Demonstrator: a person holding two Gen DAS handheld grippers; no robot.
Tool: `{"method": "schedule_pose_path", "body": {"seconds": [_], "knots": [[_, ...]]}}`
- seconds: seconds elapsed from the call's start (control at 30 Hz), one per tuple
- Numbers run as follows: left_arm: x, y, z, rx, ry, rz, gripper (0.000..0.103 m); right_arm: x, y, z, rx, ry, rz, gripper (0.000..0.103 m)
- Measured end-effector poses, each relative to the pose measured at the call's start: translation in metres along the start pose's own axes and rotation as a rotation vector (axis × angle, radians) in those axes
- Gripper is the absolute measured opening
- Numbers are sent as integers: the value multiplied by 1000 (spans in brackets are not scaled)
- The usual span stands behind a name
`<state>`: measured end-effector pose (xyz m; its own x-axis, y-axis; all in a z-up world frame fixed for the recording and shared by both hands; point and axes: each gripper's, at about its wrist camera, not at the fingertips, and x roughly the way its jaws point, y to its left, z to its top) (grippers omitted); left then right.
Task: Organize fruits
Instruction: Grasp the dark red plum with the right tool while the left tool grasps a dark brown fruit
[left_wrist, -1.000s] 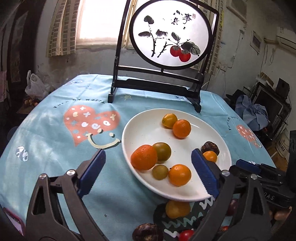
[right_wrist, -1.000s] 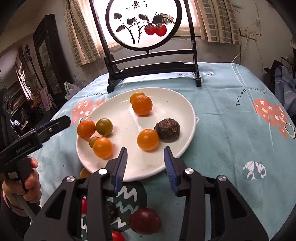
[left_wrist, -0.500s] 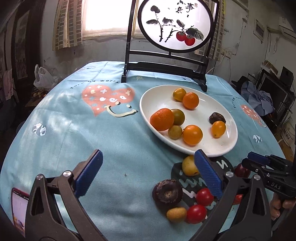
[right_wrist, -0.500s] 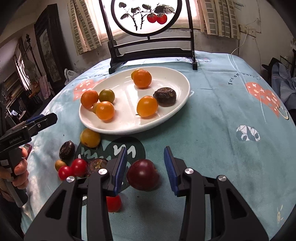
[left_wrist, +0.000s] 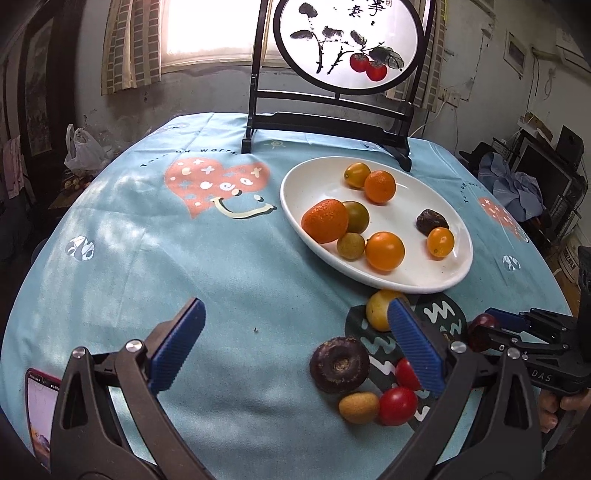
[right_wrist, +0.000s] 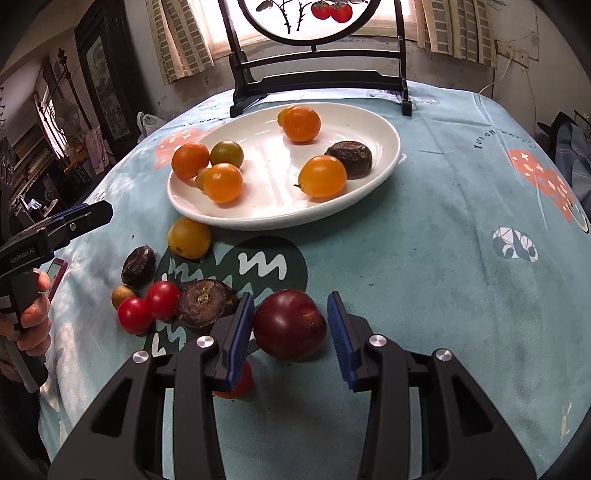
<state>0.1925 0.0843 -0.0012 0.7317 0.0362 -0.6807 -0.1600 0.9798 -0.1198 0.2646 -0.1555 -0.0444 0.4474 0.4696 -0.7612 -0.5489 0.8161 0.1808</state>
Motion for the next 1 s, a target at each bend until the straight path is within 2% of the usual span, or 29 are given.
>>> {"method": "schedule_pose_path", "body": {"seconds": [0.17, 0.3, 0.4, 0.47, 0.57, 0.83, 0.9, 1.0], "knots": [[3, -3, -4, 16, 27, -25, 101, 7, 1, -5, 1, 50, 17, 40], [9, -6, -6, 18, 74, -80, 99, 4, -6, -6, 51, 52, 54, 39], [15, -7, -10, 22, 123, -119, 89, 2, -8, -7, 60, 45, 48, 39], [19, -8, -13, 22, 158, -146, 77, 1, -7, -7, 57, 40, 40, 39], [25, -10, -17, 23, 195, -170, 65, 1, -7, -7, 56, 39, 34, 39], [37, -22, -27, 79, 259, -160, 63, 2, -7, -8, 52, 42, 27, 39], [37, -23, -28, 87, 251, -151, 62, 2, -7, -8, 52, 41, 25, 39], [37, -22, -28, 88, 244, -144, 52, 2, -7, -8, 51, 42, 24, 39]]}}
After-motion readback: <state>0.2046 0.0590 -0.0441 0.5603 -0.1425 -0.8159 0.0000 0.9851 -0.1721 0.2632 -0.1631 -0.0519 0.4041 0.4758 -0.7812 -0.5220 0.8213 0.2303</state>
